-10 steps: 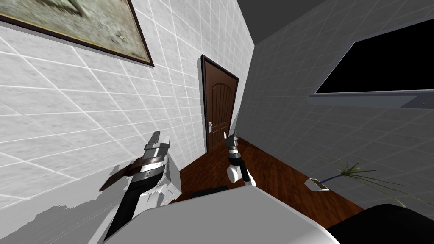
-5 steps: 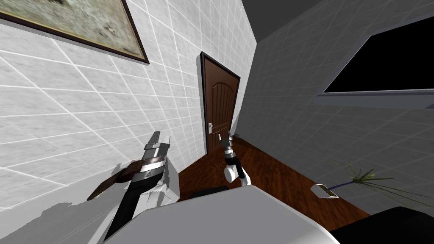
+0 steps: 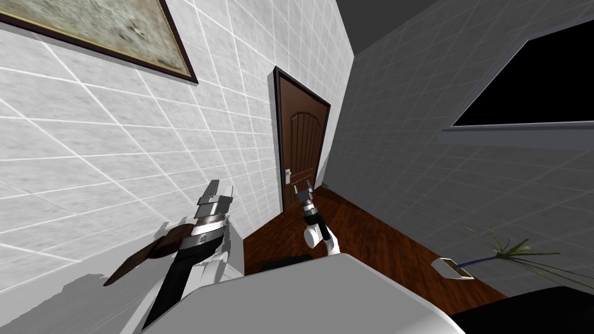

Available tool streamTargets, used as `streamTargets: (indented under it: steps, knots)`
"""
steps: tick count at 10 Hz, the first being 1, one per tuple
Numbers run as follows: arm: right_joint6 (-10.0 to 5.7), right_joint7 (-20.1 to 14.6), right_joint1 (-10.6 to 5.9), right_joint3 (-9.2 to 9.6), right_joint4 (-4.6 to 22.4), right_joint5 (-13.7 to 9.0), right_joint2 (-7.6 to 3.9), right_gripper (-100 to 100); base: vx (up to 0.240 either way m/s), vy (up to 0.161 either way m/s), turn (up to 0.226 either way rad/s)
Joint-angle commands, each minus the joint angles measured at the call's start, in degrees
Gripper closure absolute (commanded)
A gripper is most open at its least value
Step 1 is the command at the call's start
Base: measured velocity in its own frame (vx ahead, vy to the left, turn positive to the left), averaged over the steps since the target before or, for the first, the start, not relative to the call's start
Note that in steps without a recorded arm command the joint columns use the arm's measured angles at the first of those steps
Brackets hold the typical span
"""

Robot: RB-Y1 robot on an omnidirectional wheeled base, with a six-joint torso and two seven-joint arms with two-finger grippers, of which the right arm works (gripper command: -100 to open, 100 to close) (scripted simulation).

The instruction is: Pull the door open

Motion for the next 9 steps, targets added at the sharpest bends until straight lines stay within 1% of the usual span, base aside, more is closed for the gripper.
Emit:
streamTargets:
  steps: [1, 3, 4, 6, 7, 9]
  knots:
    - [0.11, -2.54, -1.53, 1.15, 1.9, -1.37, -0.76, -100, 0.063, -0.002, 0.01]
    - [0.29, -5.82, -3.94, 3.3, 5.05, -3.59, -1.9, -100, 0.088, -0.023, 0.024]
    - [0.29, -6.29, -3.94, 3.3, 5.05, -3.59, -1.9, -100, 0.068, -0.022, 0.01]
    - [0.46, -9.81, -6.35, 5.45, 8.2, -5.81, -3.03, -100, 0.067, -0.023, 0.015]
    - [0.46, -10.05, -6.35, 5.45, 8.2, -5.81, -3.03, -100, 0.055, -0.019, 0.016]
    - [0.63, -13.64, -8.76, 7.59, 11.35, -8.03, -4.16, -100, 0.072, -0.005, 0.017]
